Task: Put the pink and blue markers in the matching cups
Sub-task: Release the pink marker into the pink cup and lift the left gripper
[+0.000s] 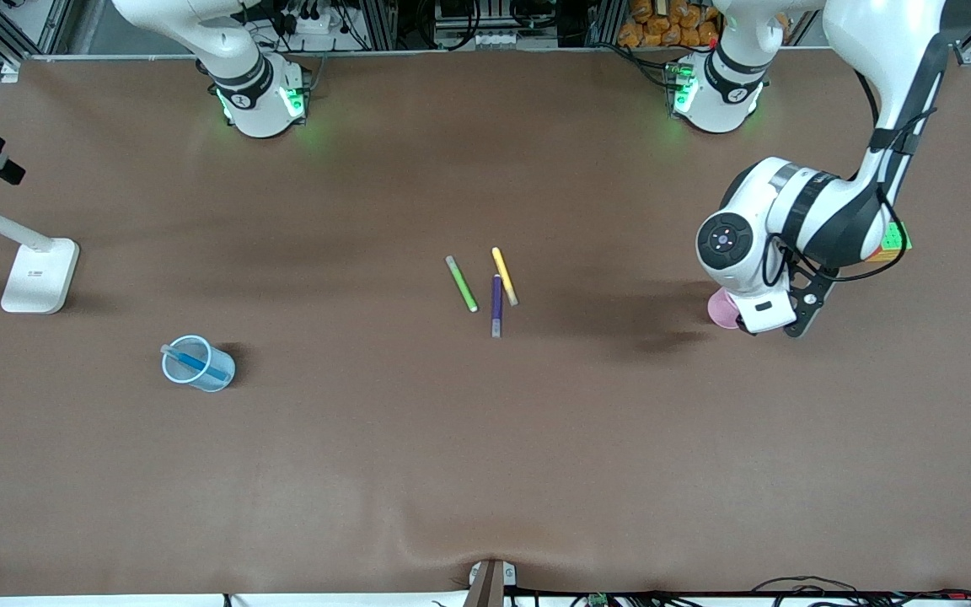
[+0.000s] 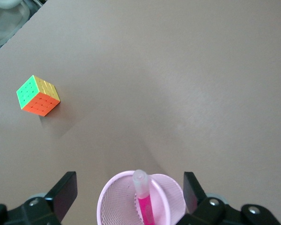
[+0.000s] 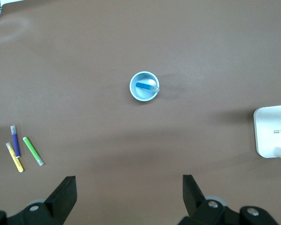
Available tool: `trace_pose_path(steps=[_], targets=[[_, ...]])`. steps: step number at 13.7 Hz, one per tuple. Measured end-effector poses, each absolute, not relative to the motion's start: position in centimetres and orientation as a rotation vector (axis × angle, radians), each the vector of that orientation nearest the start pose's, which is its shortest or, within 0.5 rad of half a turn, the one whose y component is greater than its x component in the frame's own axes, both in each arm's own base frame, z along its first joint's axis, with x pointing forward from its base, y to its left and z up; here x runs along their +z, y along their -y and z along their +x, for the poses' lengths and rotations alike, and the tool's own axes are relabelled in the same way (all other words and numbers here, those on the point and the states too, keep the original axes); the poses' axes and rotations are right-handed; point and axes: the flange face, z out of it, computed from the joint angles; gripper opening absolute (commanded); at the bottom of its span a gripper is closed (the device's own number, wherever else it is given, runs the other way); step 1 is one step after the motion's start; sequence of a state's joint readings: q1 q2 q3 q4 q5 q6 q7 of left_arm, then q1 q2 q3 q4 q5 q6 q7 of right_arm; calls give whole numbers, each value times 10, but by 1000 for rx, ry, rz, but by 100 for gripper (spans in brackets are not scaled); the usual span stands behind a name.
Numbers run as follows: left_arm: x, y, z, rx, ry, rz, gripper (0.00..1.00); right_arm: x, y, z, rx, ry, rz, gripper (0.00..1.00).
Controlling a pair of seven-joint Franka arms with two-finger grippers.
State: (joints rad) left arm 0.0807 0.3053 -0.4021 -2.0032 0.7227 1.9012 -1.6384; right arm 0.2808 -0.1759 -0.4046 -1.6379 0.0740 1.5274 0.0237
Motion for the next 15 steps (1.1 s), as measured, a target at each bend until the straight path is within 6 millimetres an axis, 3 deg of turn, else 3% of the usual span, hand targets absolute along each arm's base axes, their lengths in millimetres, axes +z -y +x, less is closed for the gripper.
trace_pose_path(steps=[6,10,15], targets=[[360,107,582,-134,1111,-2480,100,688,60,490,-89,-162,-3003,100],[397,109,579,-65,1008,-2619,100,692,35,490,-86,-86,-3073,100],[428,113,569,-30,732,-2709,100,693,37,489,-79,-90,-3084,100]])
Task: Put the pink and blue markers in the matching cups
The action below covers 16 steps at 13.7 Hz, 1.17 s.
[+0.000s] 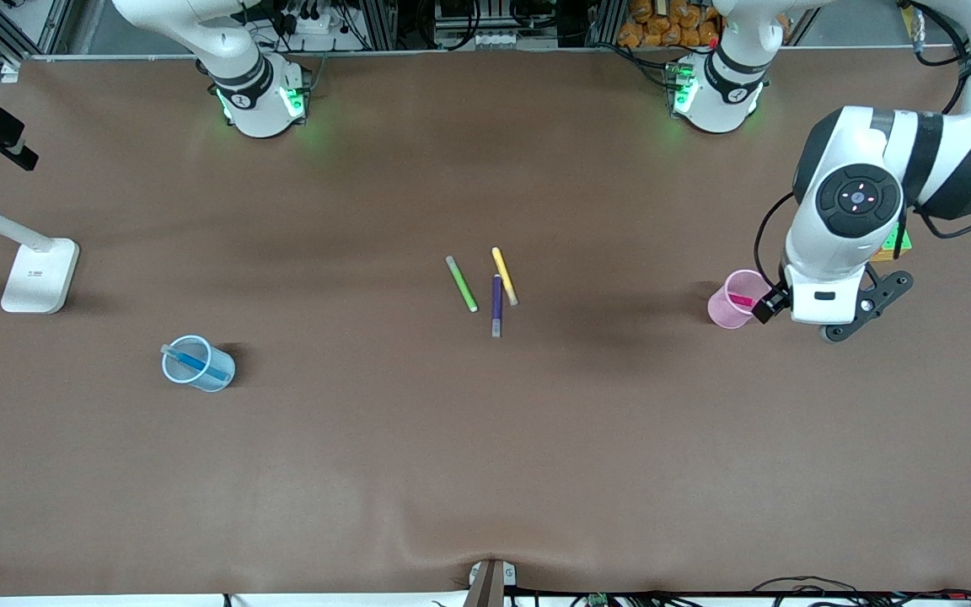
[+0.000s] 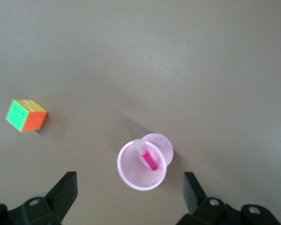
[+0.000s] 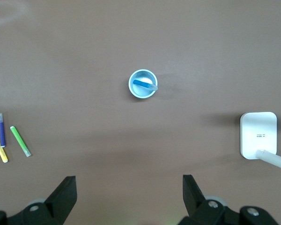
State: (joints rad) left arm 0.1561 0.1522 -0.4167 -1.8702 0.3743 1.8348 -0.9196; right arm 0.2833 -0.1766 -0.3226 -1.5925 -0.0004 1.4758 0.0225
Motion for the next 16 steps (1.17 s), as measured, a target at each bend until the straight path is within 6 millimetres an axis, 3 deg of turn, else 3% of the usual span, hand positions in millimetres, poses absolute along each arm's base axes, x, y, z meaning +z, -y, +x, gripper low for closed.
trace_pose_path(steps=[4,7,10,13,16], targets=[[482,115,557,30,503,-2834,100,693,38,489,-78,-92,-3084,100],[511,114,553,59,337,-2867,100,693,38,489,-78,-92,-3084,100],[542,100,558,56,179,-2890,100,693,38,489,-78,-93,-3084,100],[554,78,563,58,132,-2923,100,693,39,489,-77,-97,-3084,100],[562,74,565,40,104,-2934,100,693,41,488,-73,-101,-3083,100]])
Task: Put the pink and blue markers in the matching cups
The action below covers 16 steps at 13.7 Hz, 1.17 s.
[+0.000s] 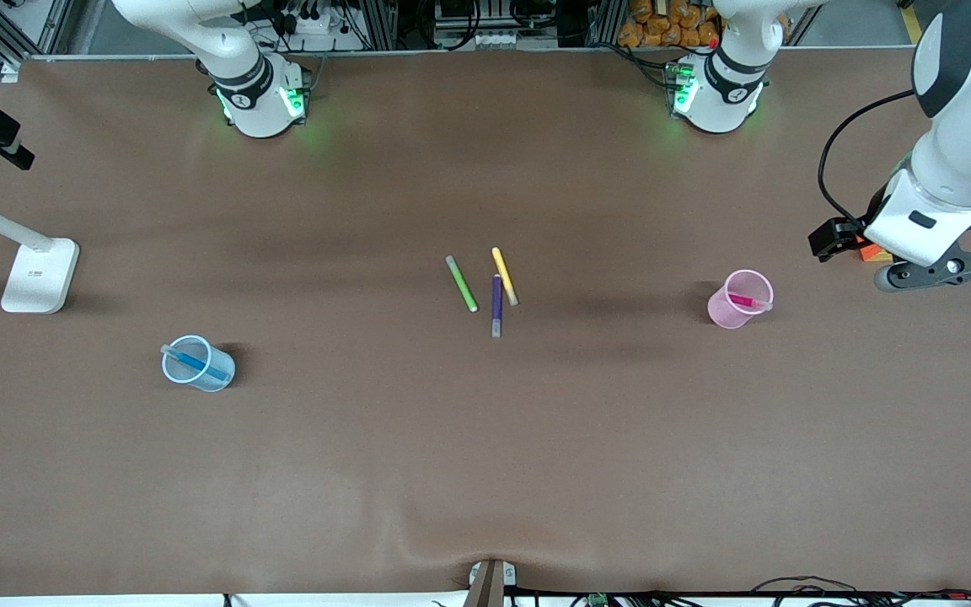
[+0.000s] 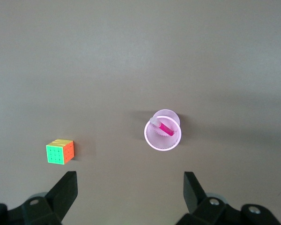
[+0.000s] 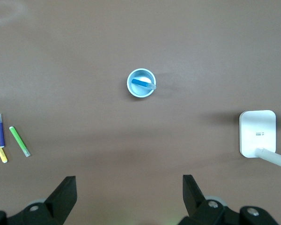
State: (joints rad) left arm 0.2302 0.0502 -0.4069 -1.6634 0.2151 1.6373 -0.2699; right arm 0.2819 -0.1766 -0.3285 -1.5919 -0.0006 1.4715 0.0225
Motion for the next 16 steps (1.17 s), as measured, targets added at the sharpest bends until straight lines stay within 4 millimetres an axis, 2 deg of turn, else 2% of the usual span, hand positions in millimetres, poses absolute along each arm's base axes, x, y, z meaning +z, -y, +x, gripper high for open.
trace_pose_path(steps=[2,6,10,13,16], targets=[[572,64,568,18,70,-2940,100,692,41,488,-70,-102,-3083,100],[598,20,574,-34,44,-2947,100,692,42,488,-68,-103,-3083,100],[612,11,574,-57,59,-2948,100,692,42,488,-68,-104,-3083,100],[626,8,574,-75,-50,-2947,100,692,42,488,-68,-104,-3083,100],[648,-18,571,-104,-163,-2942,100,692,42,488,-67,-104,-3083,100]])
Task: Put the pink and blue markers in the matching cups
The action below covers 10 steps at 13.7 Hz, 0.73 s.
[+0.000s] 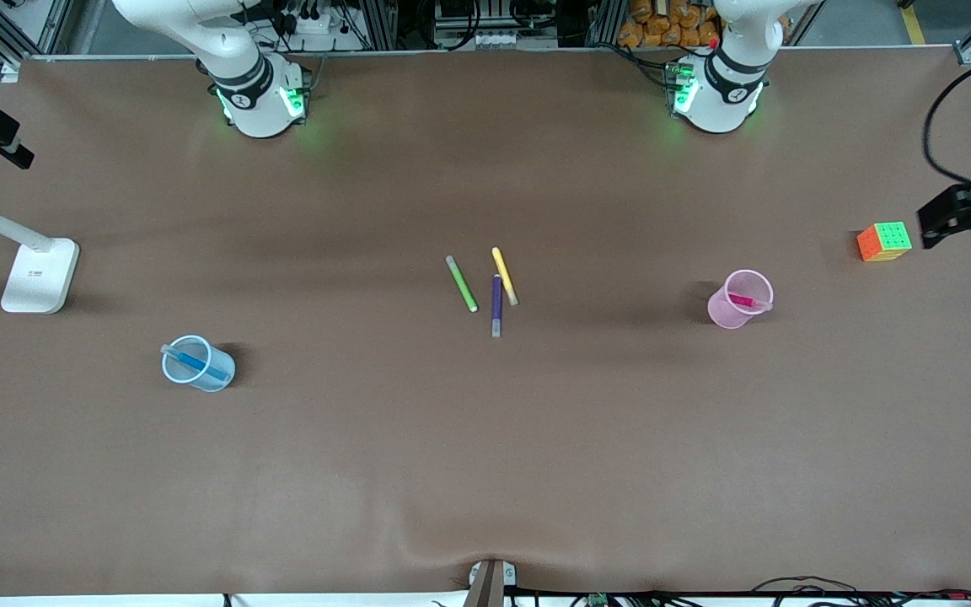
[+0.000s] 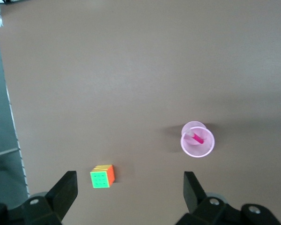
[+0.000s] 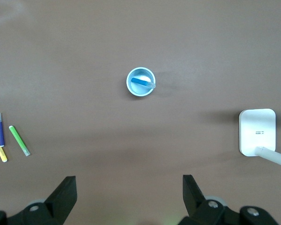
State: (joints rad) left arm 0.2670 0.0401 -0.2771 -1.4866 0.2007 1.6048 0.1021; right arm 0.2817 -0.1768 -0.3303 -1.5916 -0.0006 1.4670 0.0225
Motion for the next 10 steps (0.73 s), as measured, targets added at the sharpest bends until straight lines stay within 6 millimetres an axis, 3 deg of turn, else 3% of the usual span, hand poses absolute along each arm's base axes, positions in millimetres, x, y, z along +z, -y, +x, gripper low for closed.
trace_pose_path(steps=[2,6,10], targets=[[655,-30,560,-75,-142,-2994,100,692,42,488,-67,-106,-3083,100],[647,-41,544,17,-74,-3132,100,692,43,488,-66,-108,-3083,100],[645,-10,518,51,-1,-3135,100,692,44,487,-62,-109,-3083,100]])
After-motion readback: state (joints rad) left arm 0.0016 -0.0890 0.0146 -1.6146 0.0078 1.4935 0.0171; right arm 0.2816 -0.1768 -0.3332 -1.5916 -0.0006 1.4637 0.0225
